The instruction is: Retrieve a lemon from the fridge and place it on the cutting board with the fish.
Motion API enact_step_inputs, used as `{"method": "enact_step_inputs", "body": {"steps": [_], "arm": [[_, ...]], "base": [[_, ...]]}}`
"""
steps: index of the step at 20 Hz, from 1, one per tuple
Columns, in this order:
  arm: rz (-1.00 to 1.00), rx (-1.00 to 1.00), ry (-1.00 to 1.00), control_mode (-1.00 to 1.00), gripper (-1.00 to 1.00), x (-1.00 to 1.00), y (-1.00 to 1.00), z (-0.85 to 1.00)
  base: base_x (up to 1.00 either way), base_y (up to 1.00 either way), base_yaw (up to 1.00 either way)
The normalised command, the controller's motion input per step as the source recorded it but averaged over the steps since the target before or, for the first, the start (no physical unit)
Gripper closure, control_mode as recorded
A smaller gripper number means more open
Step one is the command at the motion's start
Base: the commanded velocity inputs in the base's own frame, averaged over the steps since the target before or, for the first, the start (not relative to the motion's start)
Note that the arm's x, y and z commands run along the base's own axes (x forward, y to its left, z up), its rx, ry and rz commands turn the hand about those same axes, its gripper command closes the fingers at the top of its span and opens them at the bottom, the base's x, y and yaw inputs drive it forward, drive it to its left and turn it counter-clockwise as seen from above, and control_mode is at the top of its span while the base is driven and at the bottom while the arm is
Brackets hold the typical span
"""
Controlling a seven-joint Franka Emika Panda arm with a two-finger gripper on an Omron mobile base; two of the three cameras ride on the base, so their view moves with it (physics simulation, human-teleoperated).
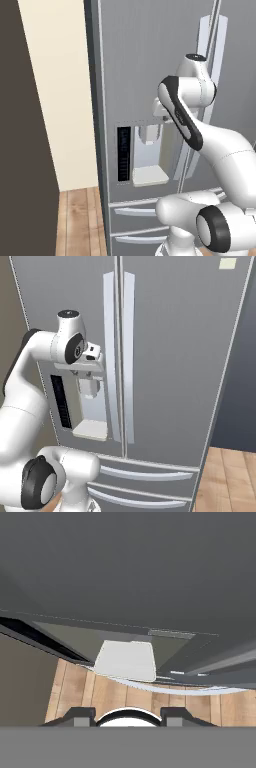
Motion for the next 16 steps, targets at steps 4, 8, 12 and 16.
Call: {"method": "enact_step_inputs", "body": {"steps": [4, 8, 12, 16], "arm": [[0.0, 0.0, 0.0, 1.0, -1.0, 0.0, 0.0, 0.0], [0.0, 0.0, 0.0, 1.0, -1.0, 0.0, 0.0, 0.0], [0.0, 0.0, 0.0, 1.0, -1.0, 0.0, 0.0, 0.0], [0.0, 0.0, 0.0, 1.0, -1.0, 0.0, 0.0, 0.0]], "base": [[0.0, 0.0, 0.0], [-0.19, -0.27, -0.02], [-0.34, -0.5, -0.05], [-0.02, -0.5, -0.01]]}}
